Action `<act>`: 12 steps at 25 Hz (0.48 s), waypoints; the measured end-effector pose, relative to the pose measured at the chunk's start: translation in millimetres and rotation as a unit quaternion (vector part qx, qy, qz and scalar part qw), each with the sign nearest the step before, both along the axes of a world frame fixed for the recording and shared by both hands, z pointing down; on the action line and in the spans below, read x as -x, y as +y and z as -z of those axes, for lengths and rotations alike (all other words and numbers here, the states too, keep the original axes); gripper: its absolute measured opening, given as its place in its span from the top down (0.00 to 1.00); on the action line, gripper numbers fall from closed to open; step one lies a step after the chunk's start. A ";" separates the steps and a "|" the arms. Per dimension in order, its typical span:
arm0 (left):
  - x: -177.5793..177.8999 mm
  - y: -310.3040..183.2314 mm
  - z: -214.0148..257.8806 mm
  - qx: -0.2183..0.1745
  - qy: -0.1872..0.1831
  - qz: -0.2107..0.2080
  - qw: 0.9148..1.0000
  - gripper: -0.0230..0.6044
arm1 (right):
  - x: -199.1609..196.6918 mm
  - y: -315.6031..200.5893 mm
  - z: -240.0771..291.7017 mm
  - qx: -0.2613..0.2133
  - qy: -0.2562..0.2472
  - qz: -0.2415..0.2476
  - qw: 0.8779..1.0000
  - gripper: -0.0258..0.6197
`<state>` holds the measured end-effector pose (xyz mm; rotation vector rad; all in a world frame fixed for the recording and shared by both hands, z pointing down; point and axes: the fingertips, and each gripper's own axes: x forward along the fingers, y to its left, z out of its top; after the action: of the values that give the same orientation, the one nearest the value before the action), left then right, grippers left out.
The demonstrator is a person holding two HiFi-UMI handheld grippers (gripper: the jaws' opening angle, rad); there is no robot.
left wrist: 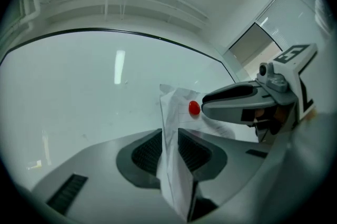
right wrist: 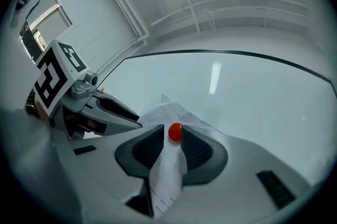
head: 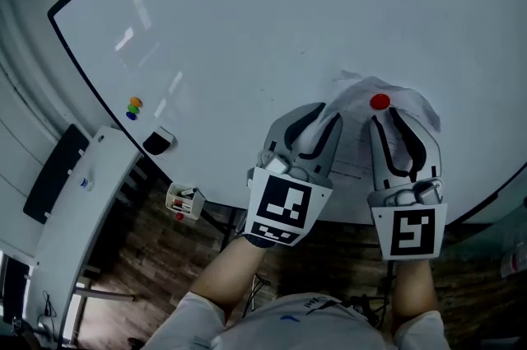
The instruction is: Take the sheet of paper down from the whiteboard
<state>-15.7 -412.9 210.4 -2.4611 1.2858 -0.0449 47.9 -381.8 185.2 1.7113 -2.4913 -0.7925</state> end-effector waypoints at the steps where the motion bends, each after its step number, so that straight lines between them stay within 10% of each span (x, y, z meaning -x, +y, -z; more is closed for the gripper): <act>1: -1.8 1.1 -0.3 0.001 -0.001 -0.006 1.000 0.80 | 0.0 -1.8 0.4 -0.002 0.004 -0.005 1.000 0.81; 12: 0.4 -3.7 0.3 -0.011 0.009 -0.004 1.000 0.92 | 6.8 -12.6 6.0 -0.042 0.122 -0.077 0.989 0.75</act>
<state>-16.1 -416.6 210.1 -2.4527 1.2779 -0.0078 41.1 -394.4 179.2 1.6902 -2.1676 -1.0345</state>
